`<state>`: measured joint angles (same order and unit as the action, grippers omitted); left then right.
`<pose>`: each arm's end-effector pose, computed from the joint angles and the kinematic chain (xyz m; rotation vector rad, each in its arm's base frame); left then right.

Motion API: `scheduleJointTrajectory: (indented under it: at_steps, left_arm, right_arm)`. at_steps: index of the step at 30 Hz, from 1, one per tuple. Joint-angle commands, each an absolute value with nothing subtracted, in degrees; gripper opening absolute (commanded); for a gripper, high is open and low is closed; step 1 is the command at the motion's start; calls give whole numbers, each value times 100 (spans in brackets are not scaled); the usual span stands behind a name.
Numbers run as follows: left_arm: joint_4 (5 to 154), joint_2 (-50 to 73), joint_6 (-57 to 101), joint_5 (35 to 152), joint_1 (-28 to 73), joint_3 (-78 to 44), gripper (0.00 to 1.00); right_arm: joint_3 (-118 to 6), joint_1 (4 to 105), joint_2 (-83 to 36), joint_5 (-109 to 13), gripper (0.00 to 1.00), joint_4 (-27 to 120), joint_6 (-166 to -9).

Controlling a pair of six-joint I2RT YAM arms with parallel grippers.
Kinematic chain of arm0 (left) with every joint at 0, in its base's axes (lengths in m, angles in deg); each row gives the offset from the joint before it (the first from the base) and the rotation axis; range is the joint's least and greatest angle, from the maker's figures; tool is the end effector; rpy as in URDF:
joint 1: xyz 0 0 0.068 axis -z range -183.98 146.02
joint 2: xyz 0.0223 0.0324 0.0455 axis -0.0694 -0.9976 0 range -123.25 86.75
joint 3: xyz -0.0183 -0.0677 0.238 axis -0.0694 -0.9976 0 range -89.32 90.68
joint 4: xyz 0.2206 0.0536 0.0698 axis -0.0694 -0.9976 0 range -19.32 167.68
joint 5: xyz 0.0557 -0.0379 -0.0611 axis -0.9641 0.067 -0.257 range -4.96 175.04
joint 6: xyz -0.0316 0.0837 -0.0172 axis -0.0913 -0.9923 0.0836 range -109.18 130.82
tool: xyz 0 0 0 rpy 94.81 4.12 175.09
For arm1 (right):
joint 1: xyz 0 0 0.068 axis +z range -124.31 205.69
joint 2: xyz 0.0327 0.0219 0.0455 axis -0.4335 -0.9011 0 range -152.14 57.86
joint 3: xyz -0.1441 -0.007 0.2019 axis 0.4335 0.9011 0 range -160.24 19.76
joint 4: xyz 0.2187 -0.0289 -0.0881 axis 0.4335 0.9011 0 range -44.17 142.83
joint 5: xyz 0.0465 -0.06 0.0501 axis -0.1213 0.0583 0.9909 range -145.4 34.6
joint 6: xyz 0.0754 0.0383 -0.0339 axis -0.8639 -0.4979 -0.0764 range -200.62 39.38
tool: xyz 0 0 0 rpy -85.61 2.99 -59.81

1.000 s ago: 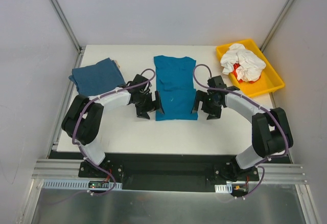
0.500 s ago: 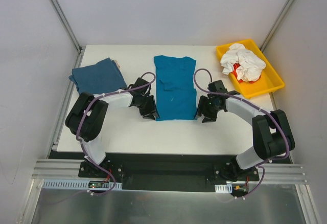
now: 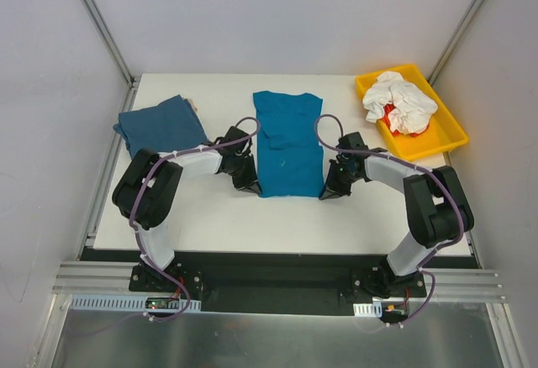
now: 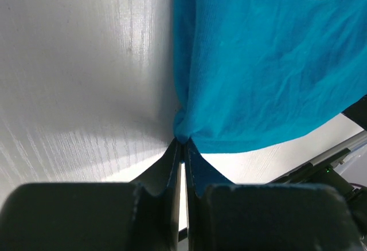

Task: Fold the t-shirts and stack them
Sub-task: Grab one side of the 2/3 rectangular tshirt with both arms

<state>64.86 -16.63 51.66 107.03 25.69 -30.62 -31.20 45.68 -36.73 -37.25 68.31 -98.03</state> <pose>0.2922 -0.2017 0.1077 -0.1132 2.7581 -0.9012 0.2738 0.1267 0.1047 -0.1568 2.7818 0.6102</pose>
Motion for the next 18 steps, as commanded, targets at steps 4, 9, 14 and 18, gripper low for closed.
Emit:
scheduleJointTrajectory:
  at_steps: [4, 9, 14, 18]
  left_arm:
    - [6493, -968, 5028, 10455, 2871, -3543, 0]
    - [6485, -274, 5475, 10314, 3292, -4482, 0]
    - [6450, 1342, 6282, 10244, 3961, -5511, 0]
    - [6257, 3000, 6873, 10261, 4514, -6198, 0]
  right_arm:
    - [-2595, 4626, -2917, -3176, 1, 6543, -9829]
    - [-1822, 5020, -1739, -3263, 1, 6999, -9873]
    - [-1110, 5715, -169, -3544, 1, 7902, -10355]
    - [-1003, 6058, 1406, -3853, 1, 8888, -10883]
